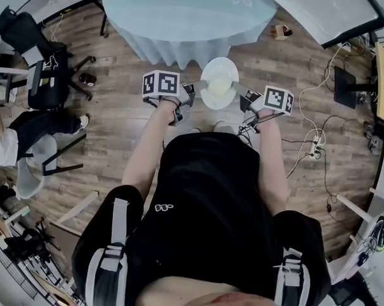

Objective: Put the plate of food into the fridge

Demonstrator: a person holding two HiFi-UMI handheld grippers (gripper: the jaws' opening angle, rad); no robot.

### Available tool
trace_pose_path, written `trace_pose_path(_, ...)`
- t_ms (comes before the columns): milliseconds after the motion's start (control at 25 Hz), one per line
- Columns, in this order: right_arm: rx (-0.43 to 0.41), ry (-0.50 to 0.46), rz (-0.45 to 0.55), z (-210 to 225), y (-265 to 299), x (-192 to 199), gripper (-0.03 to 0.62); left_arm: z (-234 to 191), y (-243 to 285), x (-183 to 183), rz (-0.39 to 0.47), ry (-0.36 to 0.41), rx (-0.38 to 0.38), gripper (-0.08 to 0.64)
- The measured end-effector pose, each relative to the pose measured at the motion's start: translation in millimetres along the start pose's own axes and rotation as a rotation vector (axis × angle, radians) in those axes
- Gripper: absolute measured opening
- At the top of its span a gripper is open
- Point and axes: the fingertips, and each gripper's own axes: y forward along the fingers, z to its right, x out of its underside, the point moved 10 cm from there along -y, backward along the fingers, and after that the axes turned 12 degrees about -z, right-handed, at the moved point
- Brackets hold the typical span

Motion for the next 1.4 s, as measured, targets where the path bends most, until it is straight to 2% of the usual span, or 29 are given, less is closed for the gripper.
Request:
trace_pose_path(640, -0.034, 0.007, 0.030, 54, -72, -31, 0.023, 37, 86, -12, -0.020, 0.011, -0.028, 0.023)
trace_pose_path(880, -0.062, 0.019, 0.028, 61, -74, -45, 0.021, 38, 94, -22, -0.001, -0.011, -0.023, 0.023)
trace_pose_path(1000, -0.055, 0.006, 0.023, 59, -72, -58, 0.020, 37, 94, -33, -0.004, -0.015, -0.018, 0.025)
trace_pose_path(1160, -0.049, 0.037, 0.010, 68, -65, -72, 0.020, 28, 101, -48, -0.006, -0.032, -0.022, 0.025)
trace_pose_path(1400, -0.029, 0.041, 0.001, 65, -40, -117, 0.020, 14, 94, -95, -0.011, -0.053, -0.011, 0.025)
